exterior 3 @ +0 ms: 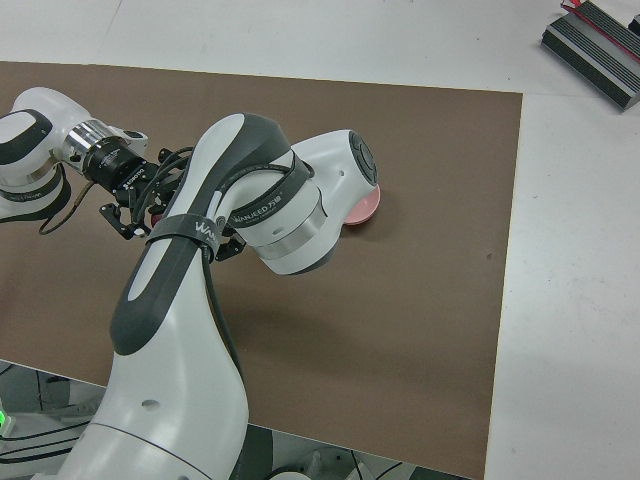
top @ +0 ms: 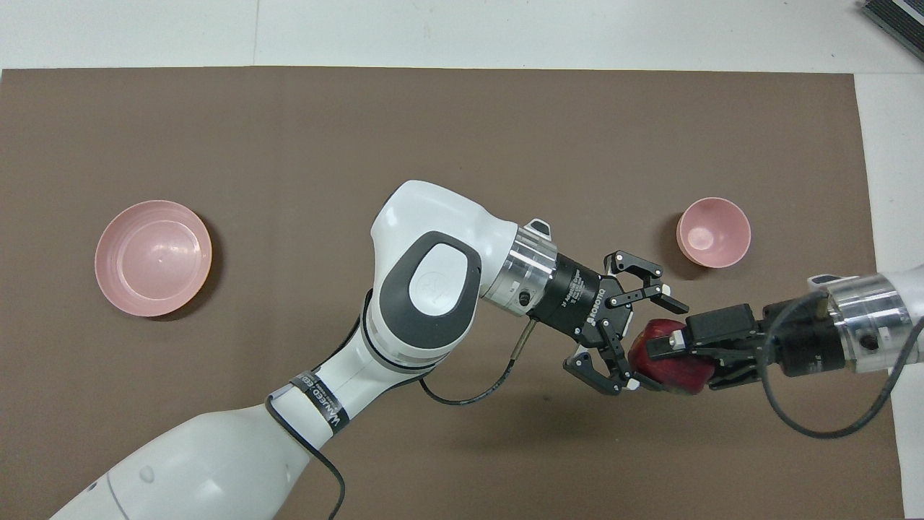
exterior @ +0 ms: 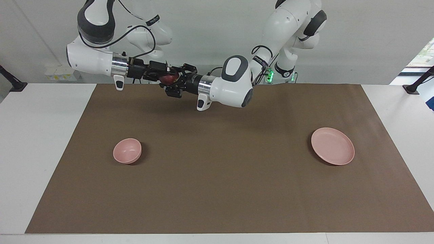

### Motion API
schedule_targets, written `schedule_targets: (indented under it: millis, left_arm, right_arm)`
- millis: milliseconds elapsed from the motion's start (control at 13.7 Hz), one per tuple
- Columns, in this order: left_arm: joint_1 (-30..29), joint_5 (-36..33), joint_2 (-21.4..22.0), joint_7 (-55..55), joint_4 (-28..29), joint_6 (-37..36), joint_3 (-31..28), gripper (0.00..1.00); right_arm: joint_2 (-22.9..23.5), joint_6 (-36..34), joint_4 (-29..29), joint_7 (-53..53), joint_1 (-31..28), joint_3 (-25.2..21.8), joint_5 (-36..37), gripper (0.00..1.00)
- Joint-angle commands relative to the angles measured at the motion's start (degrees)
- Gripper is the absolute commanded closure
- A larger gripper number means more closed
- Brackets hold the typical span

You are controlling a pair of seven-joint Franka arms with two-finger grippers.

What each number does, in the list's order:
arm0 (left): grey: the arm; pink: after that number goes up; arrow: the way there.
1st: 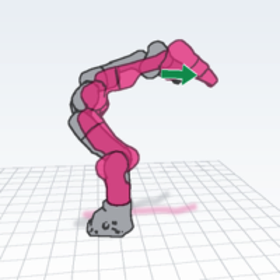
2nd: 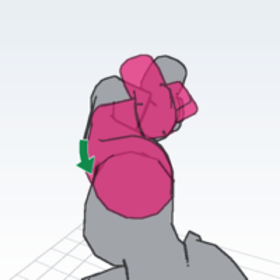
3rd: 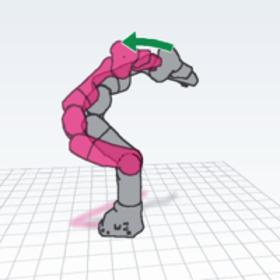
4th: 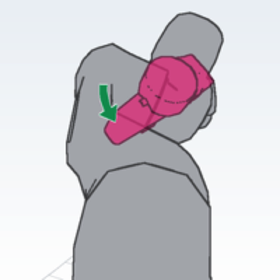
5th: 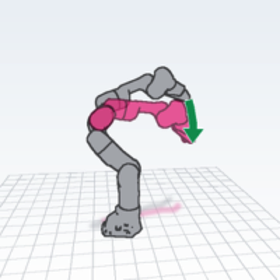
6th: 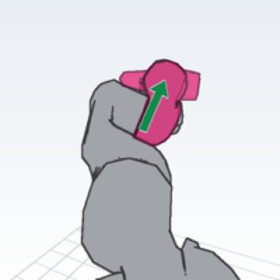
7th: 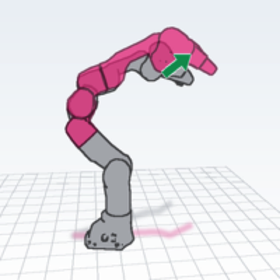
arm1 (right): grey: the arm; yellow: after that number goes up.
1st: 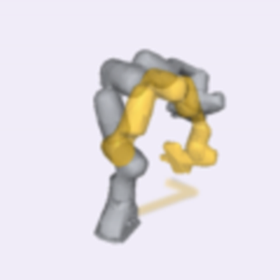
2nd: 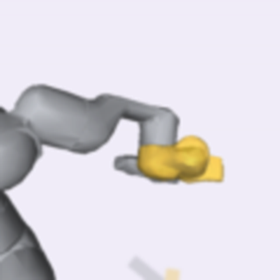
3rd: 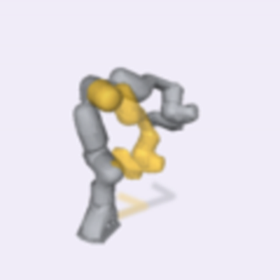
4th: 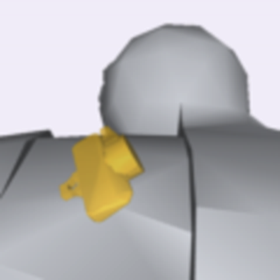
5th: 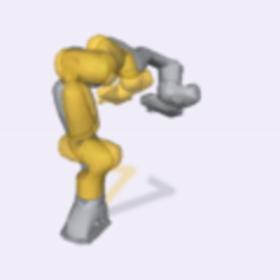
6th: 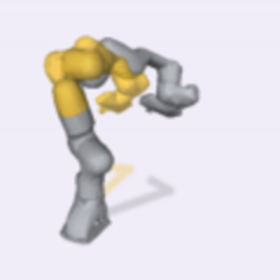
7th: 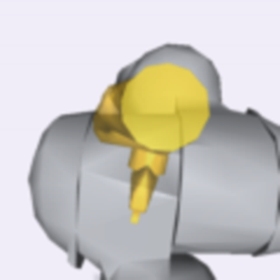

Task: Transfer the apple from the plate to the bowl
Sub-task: 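Carry the apple to the bowl while the left gripper withdraws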

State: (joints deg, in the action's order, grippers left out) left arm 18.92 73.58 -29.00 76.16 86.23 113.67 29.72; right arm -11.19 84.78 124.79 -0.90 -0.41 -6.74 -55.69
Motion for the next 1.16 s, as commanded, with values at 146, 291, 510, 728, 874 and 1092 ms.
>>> schedule_targets:
  millis: [146, 291, 510, 728, 874, 1092]
  left_arm:
    - [-5.0, -11.6, 2.2, 0.6, 0.1, 0.1, -1.4, 0.00]
    - [-8.3, -17.1, 2.2, 0.2, -0.1, 0.1, -1.5, 0.00]
    - [-12.3, -25.2, 2.2, -2.5, -0.2, -0.8, -1.5, 0.00]
    - [-15.7, -30.7, 2.2, -8.5, -0.2, -1.9, -1.5, 0.00]
    - [-17.0, -31.9, 2.2, -10.5, -0.2, -2.7, -1.5, 0.00]
    - [-19.6, -36.2, 2.3, -14.9, 0.0, -5.1, -1.5, 0.00]
  right_arm:
    - [2.7, 0.4, -4.2, 3.4, -1.3, 0.0, 8.1, 1.00]
    - [3.4, 5.5, -4.6, 6.6, -1.4, 0.1, 15.8, 1.00]
    - [4.4, 13.3, -5.1, 7.8, 0.5, 0.6, 23.9, 1.00]
    - [7.2, 19.8, -7.5, 8.4, 1.8, 0.6, 33.9, 1.00]
    - [10.3, 24.3, -9.2, 8.5, 2.9, 0.6, 38.2, 1.00]
    - [14.9, 34.1, -9.9, 11.0, 4.1, 0.6, 46.6, 1.00]
